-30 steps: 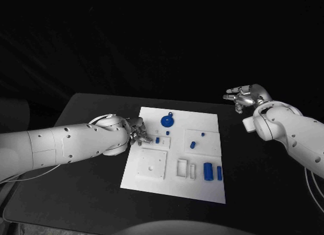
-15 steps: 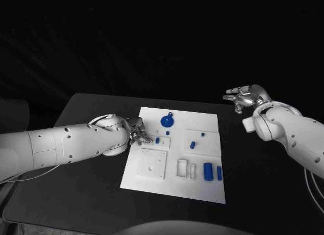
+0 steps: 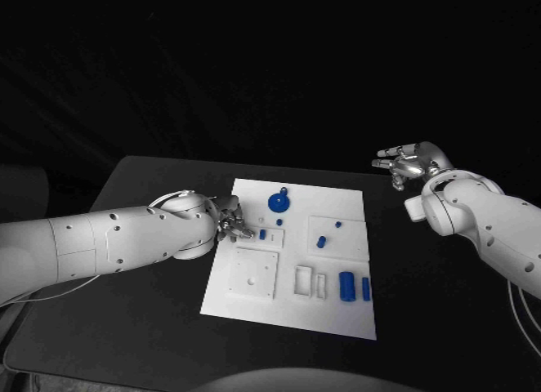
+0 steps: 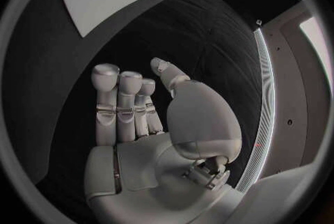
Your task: Assemble the parts on the task board
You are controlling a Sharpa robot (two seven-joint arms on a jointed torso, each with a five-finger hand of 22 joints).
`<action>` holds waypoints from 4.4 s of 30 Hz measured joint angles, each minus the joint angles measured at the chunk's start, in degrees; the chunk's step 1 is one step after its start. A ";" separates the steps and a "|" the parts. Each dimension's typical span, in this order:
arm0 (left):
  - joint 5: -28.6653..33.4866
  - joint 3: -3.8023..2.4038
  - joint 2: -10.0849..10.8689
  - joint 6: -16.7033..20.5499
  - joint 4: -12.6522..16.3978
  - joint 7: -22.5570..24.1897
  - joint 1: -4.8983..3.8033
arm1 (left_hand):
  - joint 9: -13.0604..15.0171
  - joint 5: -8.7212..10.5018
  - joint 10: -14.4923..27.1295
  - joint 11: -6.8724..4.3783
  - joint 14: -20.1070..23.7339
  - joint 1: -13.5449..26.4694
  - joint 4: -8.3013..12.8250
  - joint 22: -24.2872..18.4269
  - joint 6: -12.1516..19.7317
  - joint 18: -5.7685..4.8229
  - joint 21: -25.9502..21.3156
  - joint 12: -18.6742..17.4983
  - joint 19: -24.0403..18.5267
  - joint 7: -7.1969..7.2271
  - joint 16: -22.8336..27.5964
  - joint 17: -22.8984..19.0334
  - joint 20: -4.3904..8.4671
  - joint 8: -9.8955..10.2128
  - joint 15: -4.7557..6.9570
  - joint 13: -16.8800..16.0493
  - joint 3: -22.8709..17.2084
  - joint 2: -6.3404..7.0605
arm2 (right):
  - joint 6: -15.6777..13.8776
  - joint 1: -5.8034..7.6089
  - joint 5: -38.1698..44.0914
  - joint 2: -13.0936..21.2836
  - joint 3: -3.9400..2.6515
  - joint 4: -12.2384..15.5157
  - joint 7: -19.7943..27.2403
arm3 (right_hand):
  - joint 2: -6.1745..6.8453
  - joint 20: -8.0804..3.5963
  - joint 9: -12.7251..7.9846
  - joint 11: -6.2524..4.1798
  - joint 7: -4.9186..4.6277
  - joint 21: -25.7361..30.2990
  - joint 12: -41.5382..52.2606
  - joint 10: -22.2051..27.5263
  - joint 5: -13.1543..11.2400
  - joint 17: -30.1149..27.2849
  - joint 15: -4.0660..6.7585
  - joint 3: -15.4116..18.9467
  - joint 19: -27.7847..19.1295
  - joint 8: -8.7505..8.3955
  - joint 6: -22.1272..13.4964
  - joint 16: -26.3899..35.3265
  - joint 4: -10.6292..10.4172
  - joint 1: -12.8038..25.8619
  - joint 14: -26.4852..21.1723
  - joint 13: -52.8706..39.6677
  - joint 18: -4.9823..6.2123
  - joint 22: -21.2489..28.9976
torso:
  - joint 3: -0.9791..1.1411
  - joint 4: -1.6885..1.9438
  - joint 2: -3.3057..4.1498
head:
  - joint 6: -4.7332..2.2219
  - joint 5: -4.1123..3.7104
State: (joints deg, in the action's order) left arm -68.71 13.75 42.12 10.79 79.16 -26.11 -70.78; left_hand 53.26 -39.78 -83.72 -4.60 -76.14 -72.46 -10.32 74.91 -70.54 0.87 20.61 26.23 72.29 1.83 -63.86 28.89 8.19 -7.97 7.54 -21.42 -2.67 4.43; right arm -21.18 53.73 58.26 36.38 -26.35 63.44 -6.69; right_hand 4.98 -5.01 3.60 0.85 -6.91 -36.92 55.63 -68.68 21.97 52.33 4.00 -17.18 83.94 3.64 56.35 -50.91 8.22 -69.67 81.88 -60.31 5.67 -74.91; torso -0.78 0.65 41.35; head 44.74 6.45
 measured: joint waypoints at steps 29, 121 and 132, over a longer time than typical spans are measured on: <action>4.49 -1.13 1.53 -2.66 1.20 1.24 -0.09 | 2.03 -2.54 -0.01 0.85 1.43 2.92 3.73 0.04 3.24 0.00 1.33 -2.54 -1.36 -1.66 0.23 -0.76 -0.51 -0.35 -0.81 -0.62 -3.70 -3.89 | 0.18 -0.70 0.00 0.00 0.00 -0.33 -0.05 | 0.00 0.00 0.00 -0.09 -0.08 0.00 0.00 -0.09 0.00 0.00 0.00 -0.17 0.00 0.00 -0.08 0.00 0.17 0.00 0.00 0.00 0.01 0.00 | 0.01 0.05 -0.01 | 0.08 -0.22; 5.99 -1.50 -9.99 -35.80 -17.98 7.47 -5.38 | 2.77 5.88 3.50 2.44 7.88 1.11 6.10 0.00 7.70 0.00 2.85 1.79 -5.55 -3.15 -5.99 -6.32 -1.84 -2.65 -2.14 -1.92 -3.09 -7.64 | 0.68 -0.83 0.03 -1.46 -0.02 -1.10 -0.13 | 0.00 0.00 0.00 -0.08 -0.09 -0.01 0.00 -0.07 0.00 0.01 0.00 -0.55 0.00 0.00 -0.09 -0.01 0.56 0.00 0.00 -0.01 -0.01 0.00 | -0.02 0.05 -0.03 | 1.66 -0.12; 6.72 -1.48 -10.50 -36.36 -18.49 6.91 -5.38 | 2.74 5.63 3.61 2.32 7.88 1.55 6.26 0.04 7.76 0.00 2.85 2.01 -5.75 -3.21 -6.22 -6.37 -1.64 -2.86 -2.14 -1.92 -2.93 -7.65 | 0.69 -0.83 0.04 -1.47 -0.01 -1.10 -0.13 | 0.00 0.00 0.00 -0.09 0.03 -0.01 0.00 -0.08 0.00 0.00 0.00 -0.55 0.00 0.00 0.03 -0.01 0.55 0.00 0.00 -0.01 0.00 0.00 | 0.01 0.05 -0.03 | 1.72 -0.08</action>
State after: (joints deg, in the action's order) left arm -61.99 12.27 31.62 -25.57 60.67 -19.19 -76.16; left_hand 56.00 -34.16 -80.11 -2.28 -68.25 -70.91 -4.06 74.95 -62.78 0.87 23.47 28.23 66.54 -1.38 -70.08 22.52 6.55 -10.82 5.40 -23.34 -5.60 -3.22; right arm -20.49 52.90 58.30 34.90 -26.36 62.34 -6.81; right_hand 4.98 -5.01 3.60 0.77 -6.88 -36.93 55.63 -68.76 21.97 52.34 4.00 -17.73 83.94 3.64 56.39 -50.92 8.78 -69.68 81.88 -60.32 5.67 -74.91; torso -0.77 0.70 41.32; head 46.47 6.37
